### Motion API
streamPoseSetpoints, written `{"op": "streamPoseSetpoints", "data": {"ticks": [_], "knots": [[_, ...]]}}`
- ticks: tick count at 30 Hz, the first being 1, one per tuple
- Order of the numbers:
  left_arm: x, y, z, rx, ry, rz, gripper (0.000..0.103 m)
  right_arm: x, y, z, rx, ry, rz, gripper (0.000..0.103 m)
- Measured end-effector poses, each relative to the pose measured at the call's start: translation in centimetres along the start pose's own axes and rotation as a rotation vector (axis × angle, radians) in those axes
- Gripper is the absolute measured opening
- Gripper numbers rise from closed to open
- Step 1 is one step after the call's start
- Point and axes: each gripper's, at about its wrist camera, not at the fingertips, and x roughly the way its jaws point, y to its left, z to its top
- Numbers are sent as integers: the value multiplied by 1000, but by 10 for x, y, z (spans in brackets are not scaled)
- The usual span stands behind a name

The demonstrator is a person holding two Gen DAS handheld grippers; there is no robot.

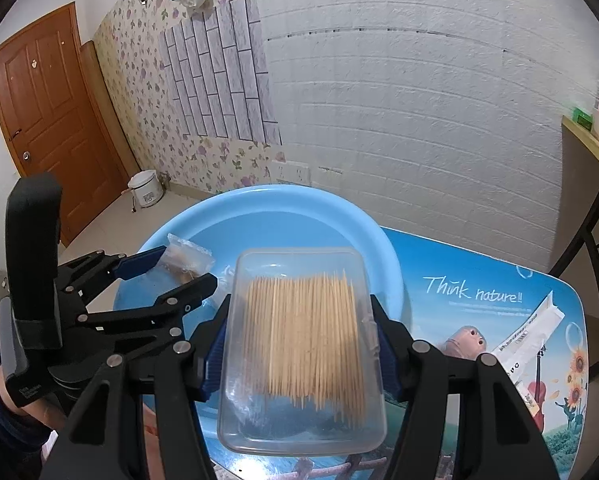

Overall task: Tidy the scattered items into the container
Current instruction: 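Open the left tool to drop the bag while the right tool drops the toothpick box into the basin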

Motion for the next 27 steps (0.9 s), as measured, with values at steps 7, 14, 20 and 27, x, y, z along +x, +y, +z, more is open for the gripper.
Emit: {"op": "streamPoseSetpoints", "data": {"ticks": [7,14,20,27], "knots": [[2,5,1,2,12,-19,58,6,5,1,-10,9,4,62],[3,6,1,4,18,-28,69,9,4,1,-5,15,0,62],[-3,15,-1,-20,-3,-38,83,13,4,1,-3,21,-2,62],[-15,30,-6,-45,-20,-11,83,18,8,0,-9,25,9,62]]}}
